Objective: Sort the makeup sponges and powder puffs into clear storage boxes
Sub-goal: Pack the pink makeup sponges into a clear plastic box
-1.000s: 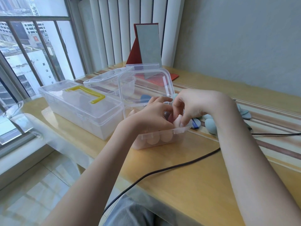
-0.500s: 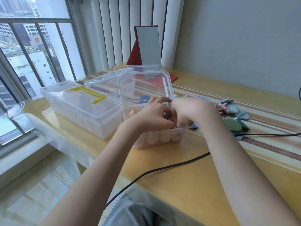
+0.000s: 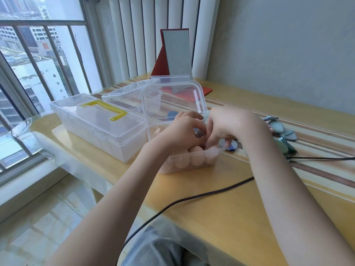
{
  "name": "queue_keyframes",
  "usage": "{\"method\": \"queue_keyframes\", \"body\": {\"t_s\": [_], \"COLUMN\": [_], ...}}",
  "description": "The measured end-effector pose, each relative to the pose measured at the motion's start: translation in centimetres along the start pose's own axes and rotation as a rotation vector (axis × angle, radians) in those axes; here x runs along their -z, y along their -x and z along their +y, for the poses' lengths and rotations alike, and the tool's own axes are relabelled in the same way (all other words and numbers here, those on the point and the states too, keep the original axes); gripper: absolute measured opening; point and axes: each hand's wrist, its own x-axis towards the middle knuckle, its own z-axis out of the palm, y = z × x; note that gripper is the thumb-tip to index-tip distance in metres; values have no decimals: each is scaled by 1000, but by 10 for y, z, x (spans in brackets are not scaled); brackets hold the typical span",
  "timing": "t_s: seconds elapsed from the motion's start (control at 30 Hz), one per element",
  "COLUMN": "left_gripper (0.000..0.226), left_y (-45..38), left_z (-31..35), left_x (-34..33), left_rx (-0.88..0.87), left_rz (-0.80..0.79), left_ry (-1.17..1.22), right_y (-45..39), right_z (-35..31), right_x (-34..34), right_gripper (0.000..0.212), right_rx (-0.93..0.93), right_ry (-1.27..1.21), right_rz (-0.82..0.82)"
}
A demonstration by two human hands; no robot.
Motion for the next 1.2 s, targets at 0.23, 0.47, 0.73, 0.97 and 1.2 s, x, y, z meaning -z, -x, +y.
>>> {"method": "queue_keyframes", "body": {"t_s": [0.23,0.47,0.73,0.97,1.2], "left_gripper": [20,10,15,21,36], "left_y": [-6,7,61,70,78], "left_z": [-2,2,-13,-9,-11], "left_x": [-9,7,15,-13,2], "left_rx": [-2,36,149,98,-46], "left_rz": [80,120,718,1054,1093], "left_ry": [-124,87,164,105,253], "right_y": [-6,-4,-49,-54,-30], "right_z": [-7,23,26,25,46], "right_x": [-13,1,-32,-45,-48], "right_gripper": [9,4,66,60,46], "right_rx": [-8,93,7,281,203], "right_ry": [176,-250,-923,-1579,-1034], "right_rz": [-40,-119,399,435,656]}}
